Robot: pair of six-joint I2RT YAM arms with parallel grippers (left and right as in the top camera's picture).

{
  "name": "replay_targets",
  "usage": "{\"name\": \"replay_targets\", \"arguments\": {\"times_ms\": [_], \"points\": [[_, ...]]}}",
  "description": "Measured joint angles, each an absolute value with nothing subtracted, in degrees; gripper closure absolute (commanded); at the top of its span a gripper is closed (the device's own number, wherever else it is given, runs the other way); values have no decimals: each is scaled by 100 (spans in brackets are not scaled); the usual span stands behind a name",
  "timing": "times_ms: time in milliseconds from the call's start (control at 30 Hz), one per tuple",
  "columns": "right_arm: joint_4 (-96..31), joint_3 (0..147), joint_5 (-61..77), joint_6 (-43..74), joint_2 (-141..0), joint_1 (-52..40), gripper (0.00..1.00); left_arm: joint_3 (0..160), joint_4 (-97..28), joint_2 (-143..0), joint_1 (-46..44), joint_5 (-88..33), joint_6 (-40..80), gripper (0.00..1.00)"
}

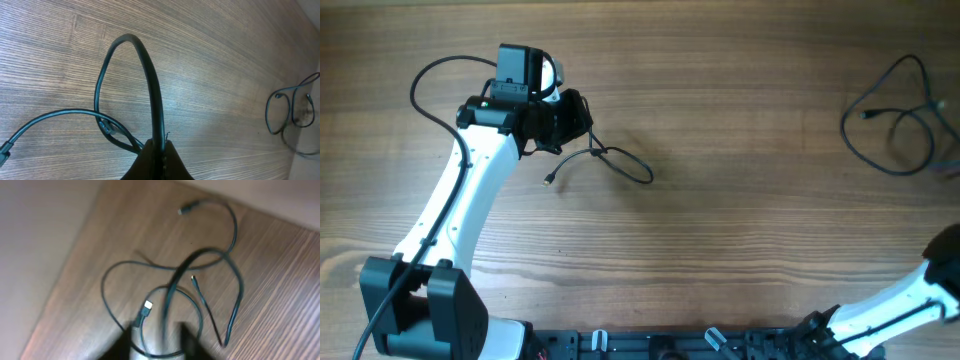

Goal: Untangle cables

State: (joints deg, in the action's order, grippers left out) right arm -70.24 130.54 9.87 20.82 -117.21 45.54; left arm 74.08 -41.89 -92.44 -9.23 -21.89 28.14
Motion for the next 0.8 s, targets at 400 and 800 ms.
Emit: {"name": "replay_targets", "arguments": {"times_ms": [400,800], "points": [[-7017,12997,2495,2010,-12182,4552,0,7408,-4176,-9244,-1260,-2189,2814,96],[-7190,12997,4088,1350,-12116,2842,0,7408,-4005,-9244,-1538,-2176,2792,0]]}}
